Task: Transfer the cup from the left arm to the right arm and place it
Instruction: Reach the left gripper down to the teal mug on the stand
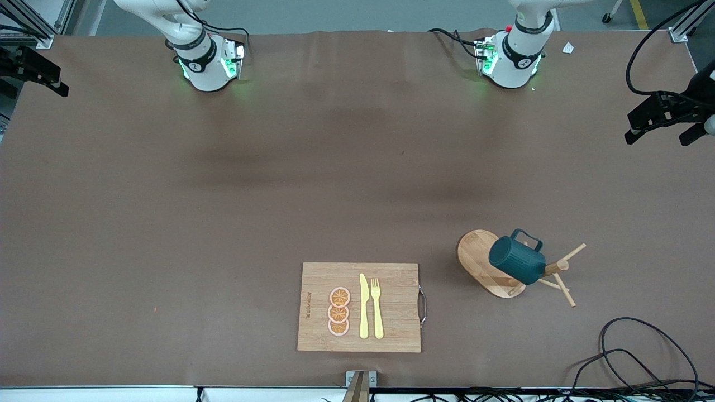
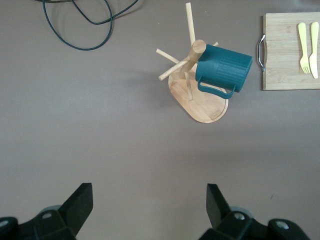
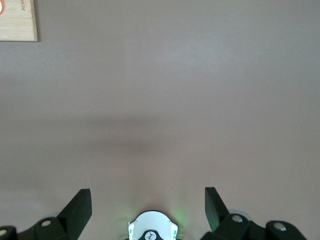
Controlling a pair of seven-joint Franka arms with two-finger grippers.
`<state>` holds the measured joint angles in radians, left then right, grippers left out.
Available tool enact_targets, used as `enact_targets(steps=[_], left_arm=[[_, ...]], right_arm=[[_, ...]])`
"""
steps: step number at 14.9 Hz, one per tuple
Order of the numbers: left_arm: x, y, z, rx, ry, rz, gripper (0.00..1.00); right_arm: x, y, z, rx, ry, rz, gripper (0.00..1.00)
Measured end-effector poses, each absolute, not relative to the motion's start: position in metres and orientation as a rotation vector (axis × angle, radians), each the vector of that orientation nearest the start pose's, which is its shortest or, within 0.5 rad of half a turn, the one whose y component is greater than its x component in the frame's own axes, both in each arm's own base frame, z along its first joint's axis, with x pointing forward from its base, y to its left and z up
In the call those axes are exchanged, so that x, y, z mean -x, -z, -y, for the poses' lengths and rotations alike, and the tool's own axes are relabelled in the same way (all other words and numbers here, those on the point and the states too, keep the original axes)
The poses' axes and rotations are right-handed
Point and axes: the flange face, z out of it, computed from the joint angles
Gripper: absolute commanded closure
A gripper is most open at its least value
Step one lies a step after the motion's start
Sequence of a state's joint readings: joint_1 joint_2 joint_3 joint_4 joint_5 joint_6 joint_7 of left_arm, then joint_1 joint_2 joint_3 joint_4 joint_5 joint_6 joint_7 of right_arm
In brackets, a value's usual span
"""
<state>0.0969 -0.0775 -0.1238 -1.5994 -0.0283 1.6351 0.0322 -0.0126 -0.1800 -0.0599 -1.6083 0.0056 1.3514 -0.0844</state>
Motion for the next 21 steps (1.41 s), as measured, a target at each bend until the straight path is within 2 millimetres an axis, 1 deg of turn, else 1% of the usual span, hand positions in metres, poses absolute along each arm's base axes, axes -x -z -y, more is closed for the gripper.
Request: enact_targets(steps=[6,7,8,10,12,13,15,18,21], left_arm=[[-0.537,-0.658,0.021,3.154,0.177,-0.111,0.00],[-0.538,-0.657,0.022,3.153,0.173,-0.131,0.00],[-0.539,-0.654,0.026,3.150,0.163,-0.190,0.00],[-0.546,-0.641,0.041,3.136,0.127,-0.375,0.00],[-0.556,-0.622,0.057,3.122,0.085,-0.523,0.00],[-0.561,-0.614,0.062,3.103,0.081,-0.626,0.01],[-0.574,-0.601,0.070,3.029,0.103,-0.863,0.01],[-0.585,-0.583,0.080,2.933,0.097,-1.112,0.02],[-0.598,-0.564,0.091,2.772,0.115,-1.459,0.02]], right_arm=[[-0.471,-0.681,0.037,3.117,-0.118,0.022,0.00],[-0.471,-0.681,0.037,3.117,-0.118,0.022,0.00],[-0.471,-0.681,0.037,3.117,-0.119,0.022,0.00],[-0.471,-0.681,0.037,3.117,-0.119,0.022,0.00],[-0.471,-0.681,0.037,3.117,-0.119,0.022,0.00],[-0.471,-0.681,0.037,3.117,-0.120,0.022,0.00],[-0.471,-0.681,0.037,3.117,-0.121,0.022,0.00],[-0.471,-0.681,0.037,3.117,-0.122,0.022,0.00],[-0.471,-0.681,0.037,3.117,-0.125,0.022,0.00]])
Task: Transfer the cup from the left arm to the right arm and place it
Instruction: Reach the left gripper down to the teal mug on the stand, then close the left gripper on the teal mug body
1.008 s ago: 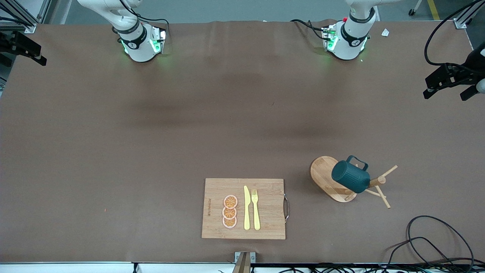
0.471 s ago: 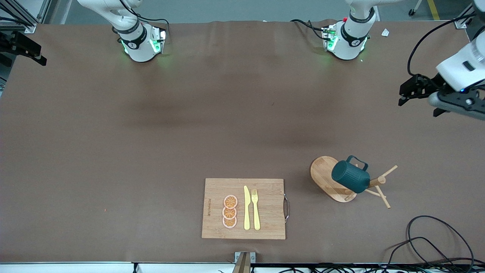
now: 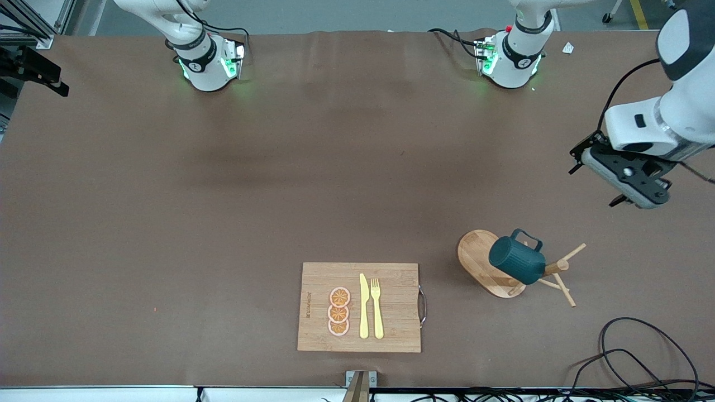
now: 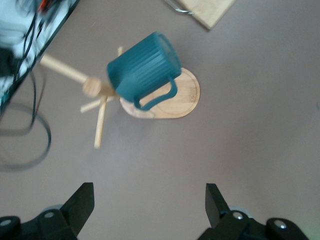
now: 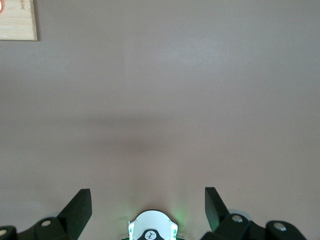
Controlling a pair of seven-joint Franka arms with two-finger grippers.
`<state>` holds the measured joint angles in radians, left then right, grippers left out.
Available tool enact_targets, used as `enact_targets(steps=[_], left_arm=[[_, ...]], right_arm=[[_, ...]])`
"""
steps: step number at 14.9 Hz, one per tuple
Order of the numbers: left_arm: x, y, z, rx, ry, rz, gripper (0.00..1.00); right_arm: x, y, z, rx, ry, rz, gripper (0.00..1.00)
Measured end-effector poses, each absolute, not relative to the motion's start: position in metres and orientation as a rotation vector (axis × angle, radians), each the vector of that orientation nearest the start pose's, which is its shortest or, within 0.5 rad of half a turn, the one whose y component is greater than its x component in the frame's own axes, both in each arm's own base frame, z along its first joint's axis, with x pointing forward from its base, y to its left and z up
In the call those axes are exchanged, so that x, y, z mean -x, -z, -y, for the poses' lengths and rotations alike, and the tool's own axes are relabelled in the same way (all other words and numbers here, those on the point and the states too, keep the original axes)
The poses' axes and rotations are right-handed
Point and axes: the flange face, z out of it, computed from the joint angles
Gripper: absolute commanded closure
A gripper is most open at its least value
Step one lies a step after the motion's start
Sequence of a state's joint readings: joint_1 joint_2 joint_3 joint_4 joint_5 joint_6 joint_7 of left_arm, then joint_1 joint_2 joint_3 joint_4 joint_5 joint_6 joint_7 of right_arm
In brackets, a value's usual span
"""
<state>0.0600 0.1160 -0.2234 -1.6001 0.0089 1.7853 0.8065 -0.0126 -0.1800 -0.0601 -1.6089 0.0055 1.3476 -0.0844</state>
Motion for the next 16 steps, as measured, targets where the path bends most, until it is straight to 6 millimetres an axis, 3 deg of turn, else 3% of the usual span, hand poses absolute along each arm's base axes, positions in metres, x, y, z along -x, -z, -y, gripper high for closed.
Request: enact_targets(steps=[3,9,13,16], left_arm=[[-0.611,-0.538,0.106,2.600,0.101,-1.731,0.01],[-0.632,-0.490,0.156,2.041,0.077,-2.233,0.01],[-0.653,-0.463,0.158,1.780,0.134,-2.424,0.01],[-0.669,-0.448,0.158,1.677,0.156,-2.528,0.01]], right_arm=[[-0.470,-0.680,0.037,3.116,-0.131,0.022,0.00],[-0.470,-0.680,0.037,3.116,-0.132,0.021,0.00],[-0.470,-0.680,0.037,3.116,-0.132,0.020,0.00],[-0.470,-0.680,0.038,3.115,-0.132,0.018,0.00]])
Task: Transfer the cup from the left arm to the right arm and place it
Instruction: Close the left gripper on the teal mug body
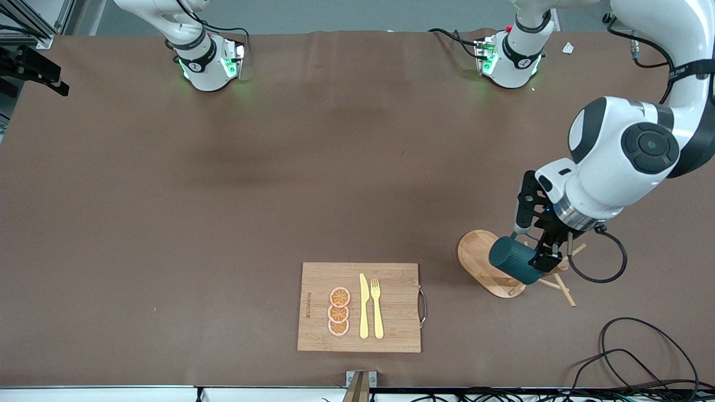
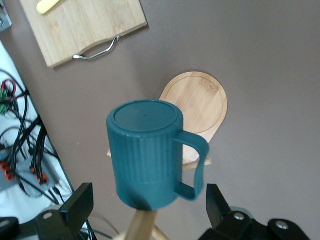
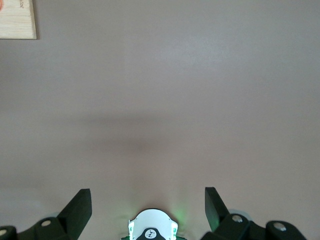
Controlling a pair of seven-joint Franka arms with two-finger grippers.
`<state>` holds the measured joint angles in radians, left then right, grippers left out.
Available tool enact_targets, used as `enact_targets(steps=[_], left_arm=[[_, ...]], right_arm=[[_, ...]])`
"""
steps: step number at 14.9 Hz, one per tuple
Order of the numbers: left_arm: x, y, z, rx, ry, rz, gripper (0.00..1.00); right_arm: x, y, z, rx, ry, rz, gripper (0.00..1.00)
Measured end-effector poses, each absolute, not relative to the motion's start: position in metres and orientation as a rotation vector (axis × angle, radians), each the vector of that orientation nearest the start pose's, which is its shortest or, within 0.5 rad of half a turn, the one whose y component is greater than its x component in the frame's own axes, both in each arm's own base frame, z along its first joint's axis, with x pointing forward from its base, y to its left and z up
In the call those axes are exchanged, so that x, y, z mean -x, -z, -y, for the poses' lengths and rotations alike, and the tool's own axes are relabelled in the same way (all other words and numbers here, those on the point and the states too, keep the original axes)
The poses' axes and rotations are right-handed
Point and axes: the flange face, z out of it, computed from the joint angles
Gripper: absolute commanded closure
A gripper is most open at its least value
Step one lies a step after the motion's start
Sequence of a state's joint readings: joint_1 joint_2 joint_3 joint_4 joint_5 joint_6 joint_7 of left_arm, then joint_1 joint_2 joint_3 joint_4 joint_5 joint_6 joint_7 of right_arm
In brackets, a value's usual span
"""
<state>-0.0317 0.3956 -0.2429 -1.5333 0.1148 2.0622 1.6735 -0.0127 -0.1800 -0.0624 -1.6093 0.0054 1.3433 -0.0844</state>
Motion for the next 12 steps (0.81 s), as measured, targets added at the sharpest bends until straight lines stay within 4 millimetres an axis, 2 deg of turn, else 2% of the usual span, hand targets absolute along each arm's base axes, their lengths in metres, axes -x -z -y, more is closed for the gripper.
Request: enact_targets(steps=[4,12], left_arm=[[-0.681,-0.426,0.149,1.644,0.182,-2.606,0.01],[-0.690,-0.405,0.124,1.697,0.226,-2.637,0.01]], right_arm=[[-0.470,-0.680,0.038,3.116,-0.132,0.018,0.00],[-0.470,-0.680,0.038,3.117,-0.134,0.017,0.00]])
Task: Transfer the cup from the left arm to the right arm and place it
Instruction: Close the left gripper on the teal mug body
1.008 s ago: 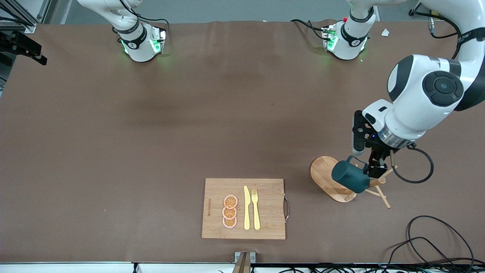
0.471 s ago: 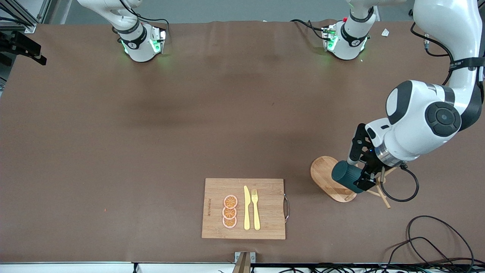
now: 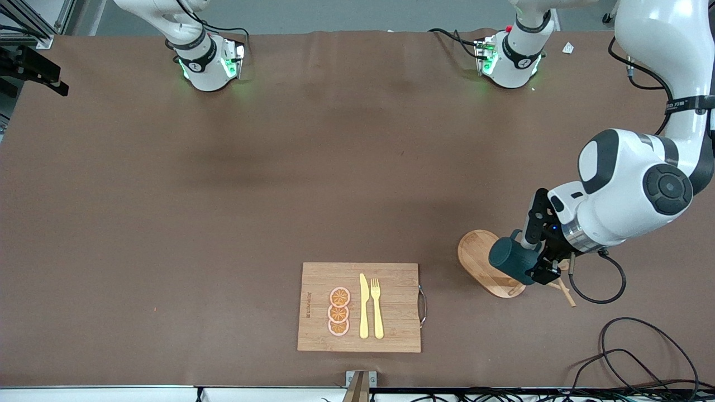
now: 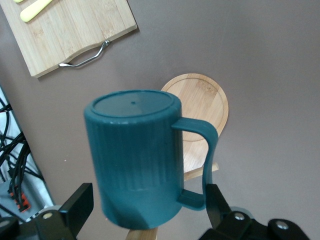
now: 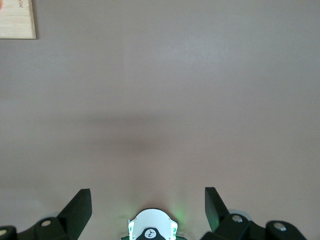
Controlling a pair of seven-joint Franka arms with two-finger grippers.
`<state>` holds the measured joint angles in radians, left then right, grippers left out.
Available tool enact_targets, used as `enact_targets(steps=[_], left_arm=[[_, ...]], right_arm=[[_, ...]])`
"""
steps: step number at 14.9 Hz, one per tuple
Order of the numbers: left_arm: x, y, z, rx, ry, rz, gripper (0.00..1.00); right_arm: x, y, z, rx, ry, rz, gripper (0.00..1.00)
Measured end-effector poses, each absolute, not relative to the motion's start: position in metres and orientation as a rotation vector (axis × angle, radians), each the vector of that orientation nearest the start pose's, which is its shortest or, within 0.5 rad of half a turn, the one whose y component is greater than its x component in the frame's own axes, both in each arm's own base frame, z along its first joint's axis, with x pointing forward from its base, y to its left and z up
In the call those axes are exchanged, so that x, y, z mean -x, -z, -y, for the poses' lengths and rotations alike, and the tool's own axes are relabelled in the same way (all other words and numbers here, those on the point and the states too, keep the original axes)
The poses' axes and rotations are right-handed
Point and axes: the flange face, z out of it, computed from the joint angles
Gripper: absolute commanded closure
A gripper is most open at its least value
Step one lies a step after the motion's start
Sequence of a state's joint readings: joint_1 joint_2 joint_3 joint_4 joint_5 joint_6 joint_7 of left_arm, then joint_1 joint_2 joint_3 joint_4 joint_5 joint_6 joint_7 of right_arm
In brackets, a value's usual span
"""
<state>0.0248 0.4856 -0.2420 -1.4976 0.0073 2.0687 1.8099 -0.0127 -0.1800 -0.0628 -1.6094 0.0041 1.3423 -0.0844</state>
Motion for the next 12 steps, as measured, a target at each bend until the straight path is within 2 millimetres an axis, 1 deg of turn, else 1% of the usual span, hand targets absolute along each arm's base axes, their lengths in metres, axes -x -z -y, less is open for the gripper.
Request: enact_targets(steps=[1,3,12], left_arm=[[-0.6929,-0.3993,0.1200,1.705,0.240,-2.635,0.01],[-0.6963,-0.3988,0.1164,1.710,0.269,-2.630,0.01],[-0.7005,-0.3990,0.1247,1.684,0.313,-2.612,0.00]], right_arm=[[-0.4700,-0.6800,0.0385,3.117,-0.134,0.017,0.00],[-0.4700,-0.6800,0.0385,3.117,-0.135,0.017,0.00],[-0.4699,-0.6799,0.0393,3.117,-0.135,0.015,0.00]])
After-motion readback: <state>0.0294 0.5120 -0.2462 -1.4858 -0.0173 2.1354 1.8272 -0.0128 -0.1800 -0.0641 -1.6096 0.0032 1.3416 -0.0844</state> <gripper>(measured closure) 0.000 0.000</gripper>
